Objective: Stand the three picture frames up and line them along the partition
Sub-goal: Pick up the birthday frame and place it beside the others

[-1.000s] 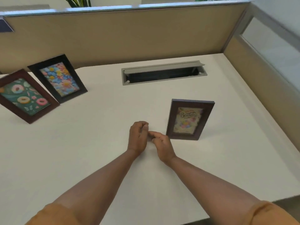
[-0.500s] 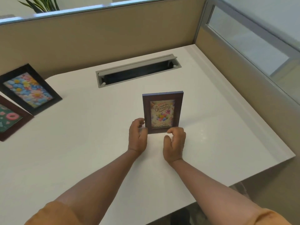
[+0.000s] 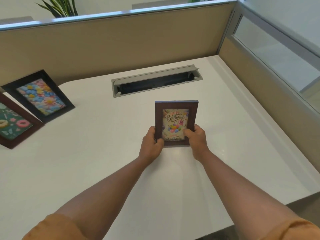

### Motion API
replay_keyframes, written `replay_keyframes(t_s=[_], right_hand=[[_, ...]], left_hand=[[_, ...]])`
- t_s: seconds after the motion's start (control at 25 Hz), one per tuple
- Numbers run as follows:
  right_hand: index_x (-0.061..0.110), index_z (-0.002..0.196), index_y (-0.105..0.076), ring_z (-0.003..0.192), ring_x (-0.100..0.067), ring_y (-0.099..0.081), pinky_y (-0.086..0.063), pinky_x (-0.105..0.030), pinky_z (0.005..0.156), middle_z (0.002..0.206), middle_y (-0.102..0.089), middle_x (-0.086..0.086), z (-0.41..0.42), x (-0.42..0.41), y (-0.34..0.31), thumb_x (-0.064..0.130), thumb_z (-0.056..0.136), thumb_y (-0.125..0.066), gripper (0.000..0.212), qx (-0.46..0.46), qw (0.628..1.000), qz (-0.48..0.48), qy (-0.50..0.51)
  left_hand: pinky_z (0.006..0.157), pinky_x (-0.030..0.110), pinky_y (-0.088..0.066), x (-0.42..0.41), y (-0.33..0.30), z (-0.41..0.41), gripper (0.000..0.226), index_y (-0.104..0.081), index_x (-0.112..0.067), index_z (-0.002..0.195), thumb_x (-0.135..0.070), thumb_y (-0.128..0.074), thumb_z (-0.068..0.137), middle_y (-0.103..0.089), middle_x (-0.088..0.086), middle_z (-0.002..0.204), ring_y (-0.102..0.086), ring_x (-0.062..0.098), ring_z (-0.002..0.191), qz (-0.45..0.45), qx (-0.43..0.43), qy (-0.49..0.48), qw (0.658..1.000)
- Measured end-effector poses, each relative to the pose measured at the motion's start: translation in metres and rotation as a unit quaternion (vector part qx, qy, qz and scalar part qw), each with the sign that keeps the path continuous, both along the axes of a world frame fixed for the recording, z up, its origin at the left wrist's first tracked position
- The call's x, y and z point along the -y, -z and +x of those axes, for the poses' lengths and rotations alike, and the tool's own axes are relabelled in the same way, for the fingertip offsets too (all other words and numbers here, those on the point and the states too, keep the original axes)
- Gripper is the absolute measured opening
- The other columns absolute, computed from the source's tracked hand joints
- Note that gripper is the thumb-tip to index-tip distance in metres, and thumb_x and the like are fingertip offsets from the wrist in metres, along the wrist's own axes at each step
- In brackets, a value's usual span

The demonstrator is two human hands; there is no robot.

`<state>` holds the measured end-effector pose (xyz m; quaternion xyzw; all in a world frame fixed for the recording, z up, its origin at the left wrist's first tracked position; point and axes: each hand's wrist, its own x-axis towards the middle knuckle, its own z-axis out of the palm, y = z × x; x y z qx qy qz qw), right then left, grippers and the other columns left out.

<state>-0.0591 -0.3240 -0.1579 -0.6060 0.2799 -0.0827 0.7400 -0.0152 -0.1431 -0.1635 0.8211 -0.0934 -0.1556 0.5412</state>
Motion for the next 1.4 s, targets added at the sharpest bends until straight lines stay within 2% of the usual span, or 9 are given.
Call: replay_keyframes(t_s=[0.16,0.36,0.48,0.56,0.64,0.76,1.0,1.16,1.4], right_hand=[[0.014,0.114,-0.07,0.101,-0.028,-0.075,-0.064,-0.037,0.072,0.108,-0.08,-0.006,0.034,-0.008,-0.01,-0.006,0.085,-0.06,0.036,-0.036,0.991,0.096,-0.085],[0.013,0.114,-0.069,0.103,-0.031,-0.073,-0.064,-0.044,0.076,0.113,-0.077,-0.011,0.091,-0.046,-0.018,-0.009,0.085,-0.06,0.037,-0.046,0.989,0.091,-0.107],[0.013,0.12,-0.068,0.101,-0.029,-0.074,-0.064,-0.047,0.08,0.112,-0.078,-0.008,0.132,-0.079,-0.019,-0.006,0.089,-0.061,0.036,-0.045,0.986,0.083,-0.14],[0.018,0.114,-0.069,0.099,-0.027,-0.075,-0.065,-0.044,0.077,0.108,-0.079,-0.004,0.158,-0.103,-0.02,-0.005,0.091,-0.061,0.034,-0.043,0.982,0.078,-0.167],[0.02,0.111,-0.069,0.102,-0.028,-0.074,-0.065,-0.045,0.081,0.111,-0.078,-0.004,0.189,-0.129,-0.02,-0.007,0.092,-0.06,0.034,-0.044,0.977,0.076,-0.196],[0.018,0.112,-0.069,0.106,-0.03,-0.073,-0.064,-0.046,0.084,0.117,-0.076,-0.008,0.233,-0.166,-0.023,-0.009,0.091,-0.061,0.035,-0.047,0.968,0.066,-0.237],[0.019,0.109,-0.069,0.104,-0.028,-0.074,-0.064,-0.043,0.08,0.113,-0.077,-0.008,0.323,-0.214,-0.019,-0.01,0.09,-0.062,0.035,-0.036,0.96,0.05,-0.274],[0.02,0.109,-0.068,0.096,-0.025,-0.077,-0.065,-0.042,0.075,0.108,-0.079,-0.005,0.364,-0.229,-0.009,-0.012,0.087,-0.061,0.039,-0.034,0.959,0.053,-0.277],[0.012,0.122,-0.066,0.104,-0.03,-0.075,-0.062,-0.051,0.087,0.118,-0.076,-0.01,0.385,-0.246,0.001,-0.013,0.087,-0.061,0.043,-0.033,0.958,0.06,-0.278]], left_hand=[[0.077,0.031,-0.061,-0.018,-0.008,0.027,0.033,-0.054,-0.025,0.117,-0.011,-0.054,0.087,-0.067,-0.004,0.113,-0.066,0.012,0.103,-0.001,-0.013,-0.029,1.0],[0.081,0.034,-0.063,-0.059,-0.019,0.062,0.036,-0.054,-0.024,0.124,-0.009,-0.058,0.092,-0.066,0.0,0.121,-0.067,0.02,0.109,-0.002,0.001,-0.079,0.997],[0.08,0.021,-0.058,-0.094,-0.037,0.092,0.054,-0.043,-0.021,0.143,-0.01,-0.063,0.094,-0.053,0.002,0.139,-0.06,0.016,0.115,0.026,0.086,-0.138,0.986],[0.089,0.016,-0.049,-0.117,-0.052,0.112,0.068,-0.033,-0.019,0.152,-0.009,-0.064,0.093,-0.04,0.004,0.151,-0.047,0.012,0.128,0.07,0.174,-0.151,0.971],[0.107,0.028,-0.041,-0.141,-0.067,0.137,0.074,-0.03,-0.014,0.157,-0.008,-0.063,0.091,-0.032,0.012,0.159,-0.035,0.019,0.142,0.143,0.271,-0.145,0.941],[0.117,0.047,-0.029,-0.171,-0.092,0.179,0.064,-0.035,-0.014,0.156,-0.016,-0.056,0.095,-0.033,0.016,0.163,-0.026,0.034,0.152,0.263,0.356,-0.128,0.888],[0.115,0.046,-0.023,-0.226,-0.114,0.266,0.048,-0.058,-0.015,0.143,-0.008,-0.058,0.096,-0.065,0.008,0.139,-0.05,0.03,0.138,0.366,0.388,-0.087,0.841],[0.109,0.043,-0.029,-0.242,-0.115,0.304,0.051,-0.061,-0.016,0.14,0.0,-0.062,0.091,-0.069,0.009,0.132,-0.06,0.029,0.124,0.379,0.387,-0.075,0.837],[0.106,0.045,-0.035,-0.251,-0.112,0.324,0.05,-0.064,-0.017,0.138,0.002,-0.061,0.092,-0.071,0.008,0.131,-0.063,0.028,0.122,0.387,0.384,-0.1,0.832]])
